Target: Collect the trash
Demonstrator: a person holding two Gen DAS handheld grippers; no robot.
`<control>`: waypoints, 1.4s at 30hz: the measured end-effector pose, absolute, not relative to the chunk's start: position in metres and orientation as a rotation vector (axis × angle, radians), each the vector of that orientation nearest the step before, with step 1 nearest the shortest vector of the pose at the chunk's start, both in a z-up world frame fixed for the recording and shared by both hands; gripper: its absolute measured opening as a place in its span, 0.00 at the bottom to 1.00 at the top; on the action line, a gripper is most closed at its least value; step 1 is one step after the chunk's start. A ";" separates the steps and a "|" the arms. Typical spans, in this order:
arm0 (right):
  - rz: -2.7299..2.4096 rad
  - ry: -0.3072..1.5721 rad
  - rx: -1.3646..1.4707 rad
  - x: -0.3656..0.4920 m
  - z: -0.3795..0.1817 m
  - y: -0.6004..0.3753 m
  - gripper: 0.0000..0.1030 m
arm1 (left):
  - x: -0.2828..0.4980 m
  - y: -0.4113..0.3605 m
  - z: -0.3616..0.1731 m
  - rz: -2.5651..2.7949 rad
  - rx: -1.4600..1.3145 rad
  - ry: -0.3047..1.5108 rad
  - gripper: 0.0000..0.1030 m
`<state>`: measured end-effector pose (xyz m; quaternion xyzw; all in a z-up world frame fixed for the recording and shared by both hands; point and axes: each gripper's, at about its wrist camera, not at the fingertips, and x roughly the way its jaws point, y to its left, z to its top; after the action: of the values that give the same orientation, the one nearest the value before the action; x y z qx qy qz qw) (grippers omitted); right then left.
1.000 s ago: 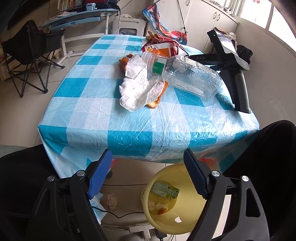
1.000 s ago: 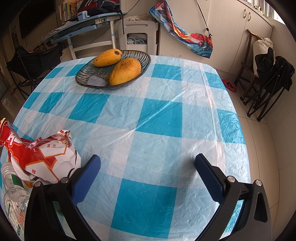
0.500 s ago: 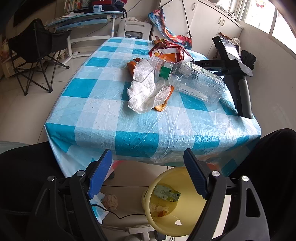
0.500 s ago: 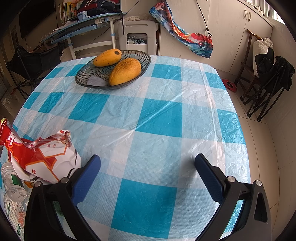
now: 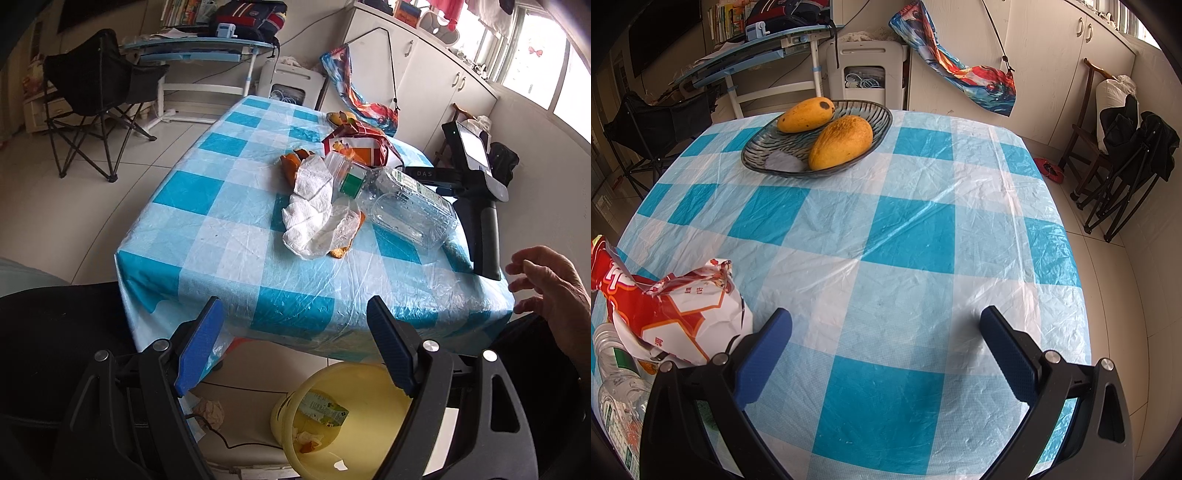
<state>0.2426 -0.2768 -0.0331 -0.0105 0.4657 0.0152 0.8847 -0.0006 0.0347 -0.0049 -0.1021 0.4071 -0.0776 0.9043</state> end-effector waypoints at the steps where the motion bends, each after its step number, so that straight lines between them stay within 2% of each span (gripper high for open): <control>1: 0.032 0.969 -0.022 0.243 -0.033 -0.277 0.95 | 0.000 0.035 -0.004 -0.158 -0.212 0.835 0.74; 14: 0.032 0.969 -0.022 0.244 -0.034 -0.276 0.95 | 0.022 0.033 0.008 -0.186 -0.231 0.806 0.74; 25: 0.039 1.031 0.007 0.227 -0.030 -0.289 0.95 | 0.107 0.008 -0.010 -0.148 -0.173 0.886 0.74; 27: 0.055 1.030 0.099 0.215 -0.024 -0.302 0.94 | 0.117 -0.001 -0.019 -0.148 -0.126 0.904 0.66; 28: 0.061 1.020 0.130 0.209 -0.019 -0.307 0.94 | 0.118 -0.005 -0.021 -0.140 -0.100 0.895 0.58; 29: 0.063 1.006 0.143 0.200 -0.012 -0.310 0.94 | 0.119 -0.006 -0.022 -0.144 -0.083 0.888 0.43; 30: 0.070 0.983 0.149 0.193 -0.004 -0.312 0.94 | 0.119 -0.007 -0.022 -0.148 -0.075 0.883 0.37; 31: 0.073 0.948 0.155 0.183 0.005 -0.313 0.94 | 0.121 -0.006 -0.022 -0.167 -0.086 0.892 0.16; 34: 0.082 0.826 0.196 0.144 0.034 -0.311 0.94 | 0.117 0.004 -0.018 -0.174 -0.123 0.865 0.08; 37: 0.187 0.741 0.239 0.099 0.046 -0.289 0.94 | 0.108 0.020 -0.008 -0.171 -0.188 0.814 0.07; 42: 0.424 0.845 0.175 0.058 0.015 -0.211 0.94 | 0.089 0.049 0.009 -0.117 -0.279 0.734 0.07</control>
<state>0.0583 -0.2114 0.0149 0.0840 0.4064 0.2041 0.8866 0.0894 0.0487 0.0093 -0.1358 0.3572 -0.0570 0.9223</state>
